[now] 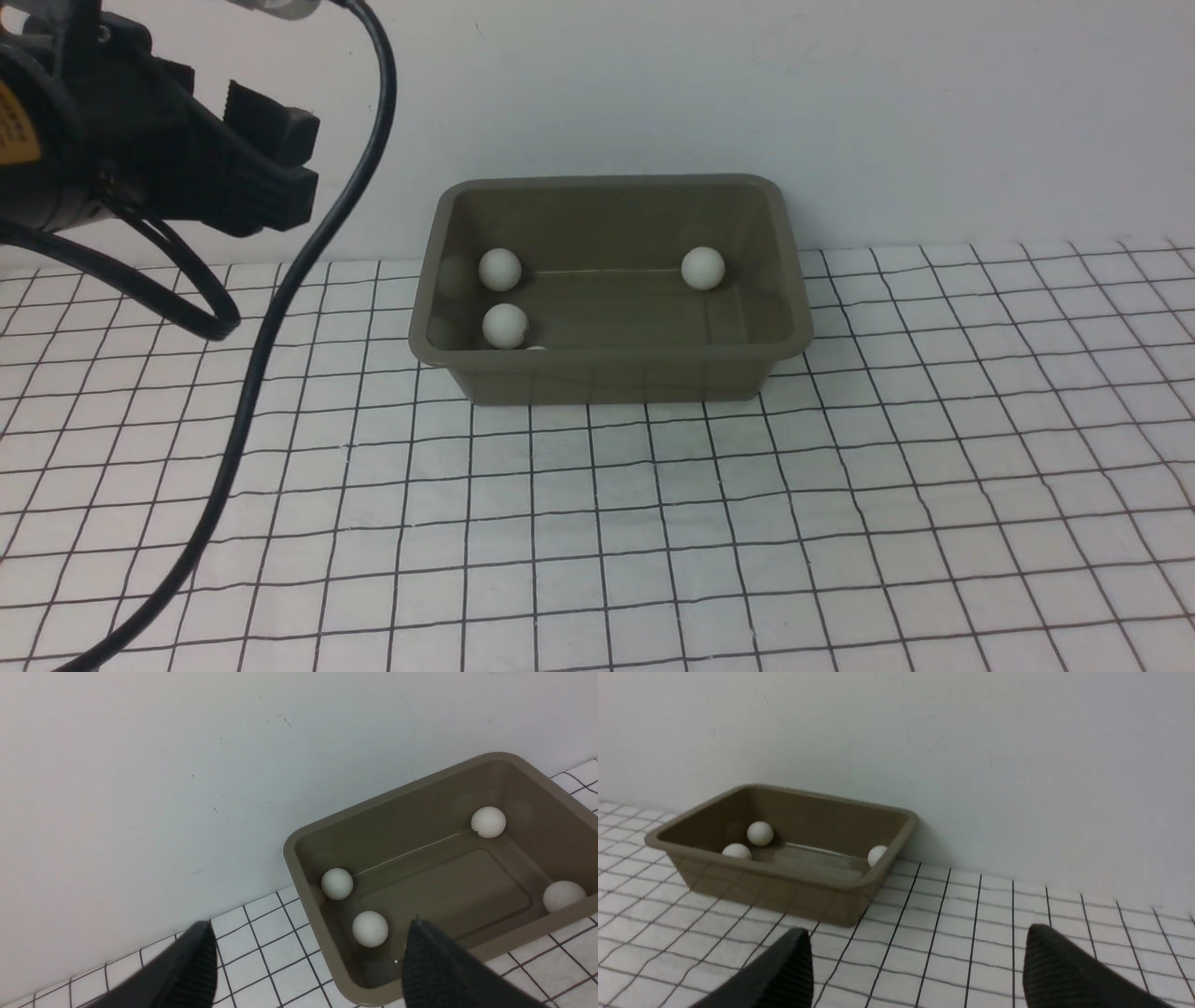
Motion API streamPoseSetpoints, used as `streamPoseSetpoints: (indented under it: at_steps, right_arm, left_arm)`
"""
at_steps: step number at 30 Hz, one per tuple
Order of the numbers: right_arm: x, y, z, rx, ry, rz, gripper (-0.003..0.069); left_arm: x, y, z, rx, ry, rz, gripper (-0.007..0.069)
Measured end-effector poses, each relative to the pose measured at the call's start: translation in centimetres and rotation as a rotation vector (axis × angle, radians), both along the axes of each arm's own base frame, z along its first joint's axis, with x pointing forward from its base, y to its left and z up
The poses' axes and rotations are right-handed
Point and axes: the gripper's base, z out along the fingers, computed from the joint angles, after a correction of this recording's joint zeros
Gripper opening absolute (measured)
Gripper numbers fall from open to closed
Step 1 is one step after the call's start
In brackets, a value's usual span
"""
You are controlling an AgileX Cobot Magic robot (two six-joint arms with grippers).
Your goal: Put the table tennis balls into the box on the white checkered tablecloth.
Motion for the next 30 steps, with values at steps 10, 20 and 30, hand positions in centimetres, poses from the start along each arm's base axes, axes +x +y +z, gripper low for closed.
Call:
streamPoseSetpoints:
  at_steps: [10,20,30]
  right_arm:
    - [0.3,0.0,-1.9,-0.028,0.078,-0.002,0.0547]
    - [0.7,0.2,-3.4,-0.012,0.089,0.001,0.0547]
    - [1.1,0.2,-5.7,-0.049,0.115,-0.008,0.0547]
  left_arm:
    - [0.0,0.0,0.0,0.000,0.000,0.000,0.0405]
    - [0.0,0.0,0.0,0.000,0.000,0.000,0.0405]
    - [0.0,0.0,0.0,-0.002,0.001,0.000,0.0405]
